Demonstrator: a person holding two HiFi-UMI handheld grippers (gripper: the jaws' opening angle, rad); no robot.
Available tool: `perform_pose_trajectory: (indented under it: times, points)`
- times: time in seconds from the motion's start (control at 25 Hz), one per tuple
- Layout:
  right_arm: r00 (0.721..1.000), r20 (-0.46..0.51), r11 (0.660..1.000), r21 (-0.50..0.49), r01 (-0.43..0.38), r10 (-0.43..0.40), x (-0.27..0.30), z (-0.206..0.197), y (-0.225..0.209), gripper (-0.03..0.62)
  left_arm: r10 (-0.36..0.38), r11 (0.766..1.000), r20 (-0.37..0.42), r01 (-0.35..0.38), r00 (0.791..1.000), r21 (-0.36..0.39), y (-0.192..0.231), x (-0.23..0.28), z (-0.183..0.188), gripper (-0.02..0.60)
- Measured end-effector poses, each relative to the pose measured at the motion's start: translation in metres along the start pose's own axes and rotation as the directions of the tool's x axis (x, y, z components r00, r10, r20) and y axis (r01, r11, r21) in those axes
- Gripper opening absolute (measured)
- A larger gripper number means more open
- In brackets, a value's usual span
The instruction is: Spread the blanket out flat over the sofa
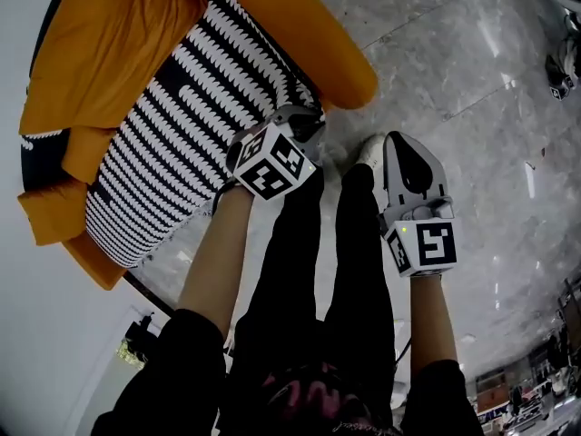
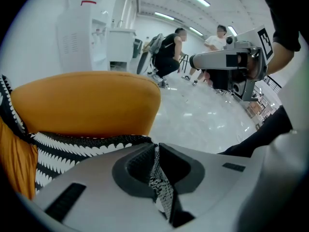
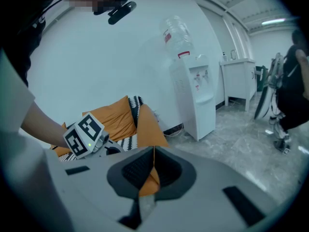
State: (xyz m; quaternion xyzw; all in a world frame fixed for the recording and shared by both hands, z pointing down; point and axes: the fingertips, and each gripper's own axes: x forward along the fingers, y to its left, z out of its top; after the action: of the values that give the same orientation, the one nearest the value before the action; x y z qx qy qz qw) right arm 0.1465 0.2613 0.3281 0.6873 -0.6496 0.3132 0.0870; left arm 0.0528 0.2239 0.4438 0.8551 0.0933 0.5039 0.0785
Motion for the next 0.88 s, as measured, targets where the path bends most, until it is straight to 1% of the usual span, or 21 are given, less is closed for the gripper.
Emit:
perform_pose_trajectory:
  times: [0.12, 0.24, 0.4, 0.56, 0.64, 0.76, 0.88]
  points:
    - [1.0, -0.001, 1.0, 0.001, 0.002, -0.002, 0.0, 0.002, -0.003, 0.021, 0.003, 1.0, 0.003, -0.003, 1.0, -0.005, 0.003, 0.004, 0.006, 0.037]
    - [1.0, -0.009, 1.0, 0.007, 0.009, -0.009, -0.003, -0.007, -0.022, 0.021, 0.004, 1.0, -0.003, -0.004, 1.0, -0.011, 0.0, 0.024, 0.013, 0.037]
    - [1.0, -0.025, 1.0, 0.014, 0.012, -0.012, -0.013, -0.023, -0.037, 0.021, 0.006, 1.0, -0.023, -0.007, 1.0, -0.028, -0.009, 0.051, 0.01, 0.037]
    - [0.999, -0.049, 1.0, 0.013, 0.014, -0.014, -0.014, -0.033, -0.04, 0.021, 0.02, 0.998, -0.023, -0.021, 1.0, -0.05, -0.002, 0.061, 0.008, 0.037]
    - [0.998, -0.059, 1.0, 0.018, 0.017, -0.016, -0.015, -0.039, -0.039, 0.021, 0.019, 0.997, -0.012, -0.02, 1.0, -0.078, -0.001, 0.065, 0.006, 0.037]
    - [0.997, -0.073, 1.0, 0.021, 0.011, -0.01, -0.018, -0.049, -0.037, 0.021, 0.021, 0.988, 0.017, -0.018, 1.0, -0.154, -0.002, 0.072, 0.004, 0.037]
    - [0.997, -0.076, 1.0, 0.025, 0.007, -0.005, -0.02, -0.049, -0.04, 0.021, 0.032, 0.983, 0.011, -0.029, 0.999, -0.183, -0.001, 0.079, 0.004, 0.037]
